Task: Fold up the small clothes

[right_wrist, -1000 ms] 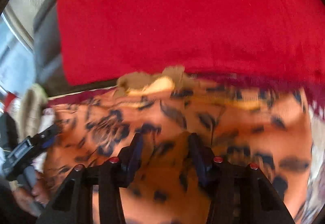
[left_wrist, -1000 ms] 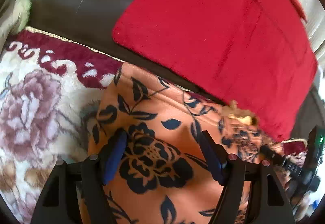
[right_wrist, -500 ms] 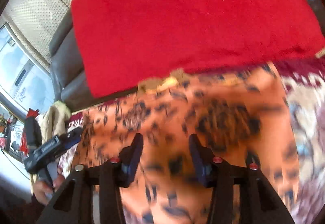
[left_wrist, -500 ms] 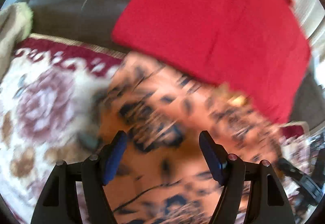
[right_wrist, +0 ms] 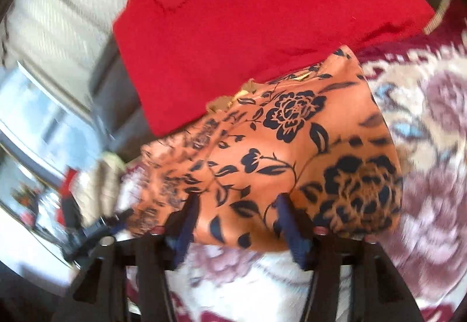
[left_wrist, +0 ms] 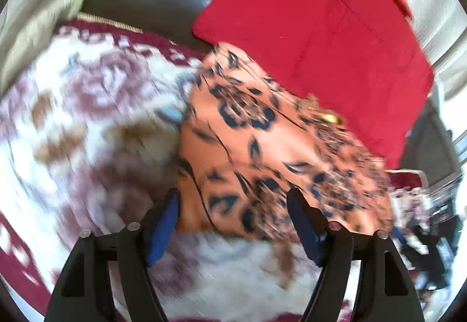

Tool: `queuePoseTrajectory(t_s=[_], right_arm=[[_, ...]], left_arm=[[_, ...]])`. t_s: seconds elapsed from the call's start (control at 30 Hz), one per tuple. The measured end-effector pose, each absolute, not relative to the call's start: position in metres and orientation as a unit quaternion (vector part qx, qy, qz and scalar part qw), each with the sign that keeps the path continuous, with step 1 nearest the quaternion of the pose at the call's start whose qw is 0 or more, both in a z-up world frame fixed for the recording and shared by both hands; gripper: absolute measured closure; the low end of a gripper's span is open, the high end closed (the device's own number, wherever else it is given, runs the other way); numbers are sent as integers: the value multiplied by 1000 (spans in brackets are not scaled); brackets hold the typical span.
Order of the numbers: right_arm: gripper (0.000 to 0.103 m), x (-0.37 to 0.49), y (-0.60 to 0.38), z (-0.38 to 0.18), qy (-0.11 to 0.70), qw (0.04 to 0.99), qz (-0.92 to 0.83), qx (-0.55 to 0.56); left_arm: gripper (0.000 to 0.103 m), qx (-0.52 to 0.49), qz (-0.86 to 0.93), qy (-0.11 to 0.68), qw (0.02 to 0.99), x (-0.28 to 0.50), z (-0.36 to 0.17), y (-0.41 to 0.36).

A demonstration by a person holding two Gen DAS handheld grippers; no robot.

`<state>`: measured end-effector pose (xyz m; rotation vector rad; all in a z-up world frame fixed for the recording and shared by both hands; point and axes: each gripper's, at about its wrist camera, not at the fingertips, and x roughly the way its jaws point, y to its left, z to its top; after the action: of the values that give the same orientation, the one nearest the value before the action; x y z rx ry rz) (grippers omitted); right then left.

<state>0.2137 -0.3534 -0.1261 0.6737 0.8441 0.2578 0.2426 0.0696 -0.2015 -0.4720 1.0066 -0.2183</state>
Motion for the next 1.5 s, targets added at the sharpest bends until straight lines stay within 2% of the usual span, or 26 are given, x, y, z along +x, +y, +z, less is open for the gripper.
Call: queuePoseTrajectory(t_s=[0.13,0.3,0.47,0.63,0.67,0.73,0.77,0.8,0.83,1.03,1.13,1.17,1.33,1.4,1.47,1.5], right_arm=[[33,197,-365,-135,376,843,126,364],[33,197,-365,-149,398,824,132,381],[33,197,-377,-156,383,812,147,415],[33,194,-368,-150,375,822,168,395],[35,195,-365,-147,371,826,170,388],[59,197,-360,-143,361,836,176,375],[76,202,-355,-141,360,840,179,364],[76,207,-349,-140,362,844,177,353],[76,211,-344,-140,363,847,176,346],[76,246,-302,-144,370,846,200,329],[78,264,-278,-167,430,830,182,305],[85,266,-273,-173,444,828,175,293],[84,262,-274,-166,441,827,177,301],[80,259,-274,-157,417,834,190,307],[80,258,-271,-149,391,843,204,309],[80,261,-266,-148,387,844,208,308]], left_arm=[[24,-298,-94,483,818,235,-216,70],[24,-376,-123,486,780,221,-228,65],[24,-388,-102,499,768,225,-241,56],[24,-438,-71,452,774,246,-245,62],[24,-443,-72,441,777,251,-245,62],[25,-460,-67,423,778,255,-247,64],[26,-465,-65,410,782,255,-246,64],[44,-460,-64,403,788,257,-245,62],[77,-445,-62,400,799,260,-243,61],[85,-389,-75,383,834,262,-223,60],[87,-365,-82,386,843,253,-215,64],[87,-366,-87,387,842,247,-215,67],[86,-365,-88,406,833,232,-231,70],[80,-393,-93,407,819,235,-237,75],[57,-440,-112,394,799,239,-241,80],[32,-456,-124,390,790,241,-242,80]])
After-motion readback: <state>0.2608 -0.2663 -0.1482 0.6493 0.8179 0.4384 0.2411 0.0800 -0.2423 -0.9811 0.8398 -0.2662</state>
